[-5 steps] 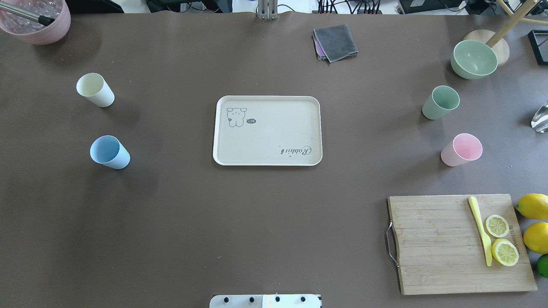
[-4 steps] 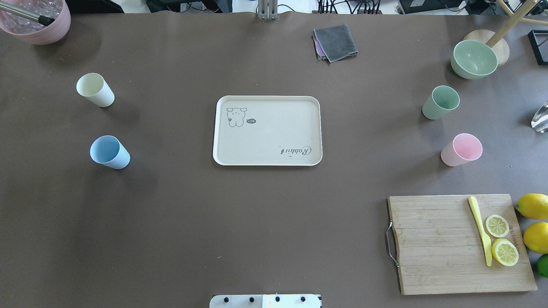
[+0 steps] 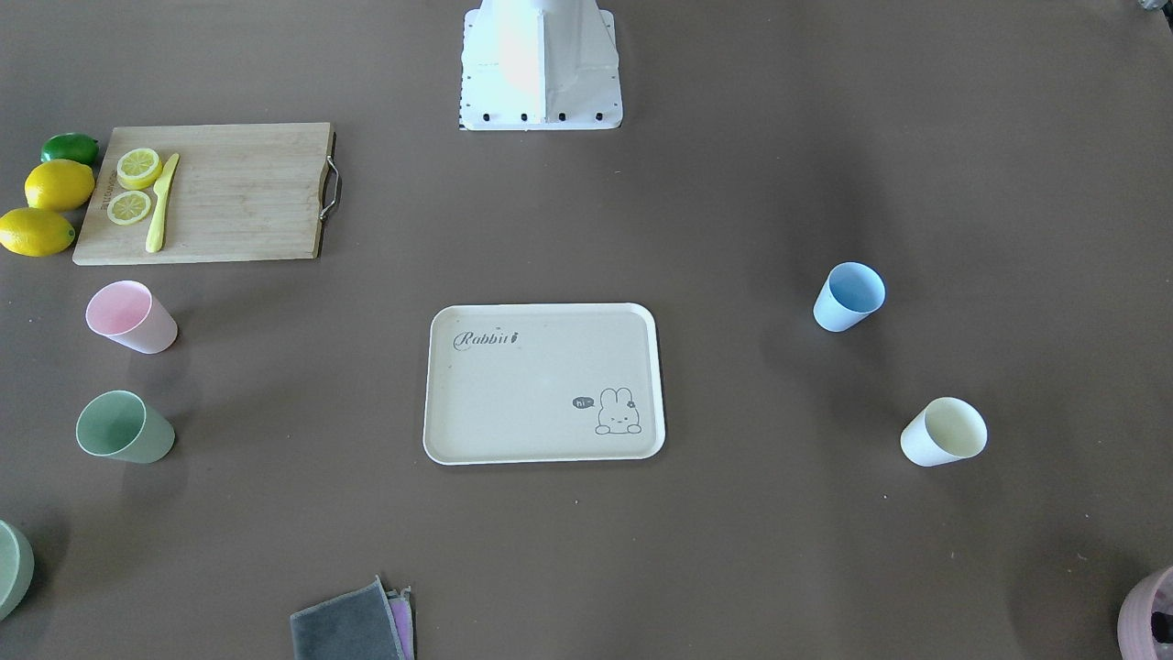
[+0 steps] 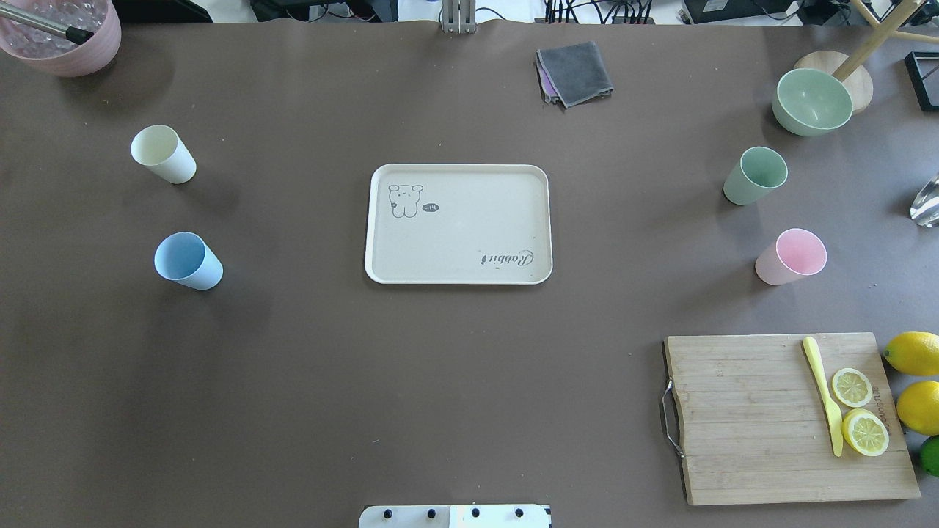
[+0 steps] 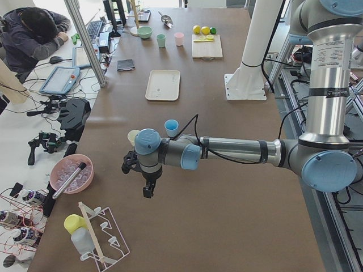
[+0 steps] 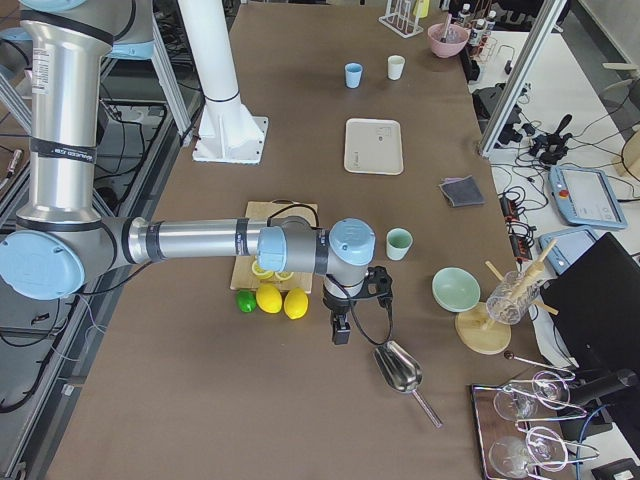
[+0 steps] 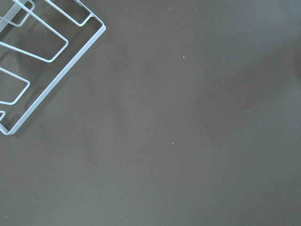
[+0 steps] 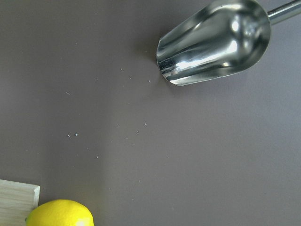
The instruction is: Place all cups on tray
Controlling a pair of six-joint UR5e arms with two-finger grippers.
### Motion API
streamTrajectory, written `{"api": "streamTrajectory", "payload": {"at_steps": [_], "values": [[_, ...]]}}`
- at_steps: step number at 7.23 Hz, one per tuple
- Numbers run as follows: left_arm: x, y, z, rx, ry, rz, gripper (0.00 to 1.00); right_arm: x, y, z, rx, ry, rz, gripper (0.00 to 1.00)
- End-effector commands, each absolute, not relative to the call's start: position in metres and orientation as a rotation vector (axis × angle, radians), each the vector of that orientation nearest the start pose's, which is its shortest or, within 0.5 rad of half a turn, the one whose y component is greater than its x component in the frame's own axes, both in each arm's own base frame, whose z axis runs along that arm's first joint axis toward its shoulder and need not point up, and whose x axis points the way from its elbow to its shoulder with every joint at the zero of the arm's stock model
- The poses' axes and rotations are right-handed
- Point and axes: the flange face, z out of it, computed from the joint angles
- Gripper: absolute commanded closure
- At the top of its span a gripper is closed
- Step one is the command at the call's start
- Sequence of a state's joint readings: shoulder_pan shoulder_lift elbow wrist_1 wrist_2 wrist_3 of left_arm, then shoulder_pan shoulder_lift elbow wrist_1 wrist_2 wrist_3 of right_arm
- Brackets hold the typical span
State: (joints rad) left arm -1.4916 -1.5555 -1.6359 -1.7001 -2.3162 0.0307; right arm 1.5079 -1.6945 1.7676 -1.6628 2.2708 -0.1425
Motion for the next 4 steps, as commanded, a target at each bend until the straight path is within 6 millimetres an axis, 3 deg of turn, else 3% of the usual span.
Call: {"api": "streamTrajectory", "payload": {"at_steps": [1,2,3,4], "values": [[-0.026,-0.501,0.594,0.205,0.748,0.192,0.02,0.042,-0.446,0.627,0.024,-0.694,-0.189,0.00],[-0.026,-0.506,0.579,0.236,0.747,0.201,0.02,0.041,-0.452,0.614,0.048,-0.696,-0.197,0.00],[-0.027,-0.502,0.552,0.308,0.746,0.226,0.02,0.040,-0.481,0.579,0.133,-0.693,-0.226,0.00],[-0.028,-0.504,0.541,0.382,0.739,0.248,0.02,0.042,-0.496,0.560,0.196,-0.685,-0.242,0.00]]}}
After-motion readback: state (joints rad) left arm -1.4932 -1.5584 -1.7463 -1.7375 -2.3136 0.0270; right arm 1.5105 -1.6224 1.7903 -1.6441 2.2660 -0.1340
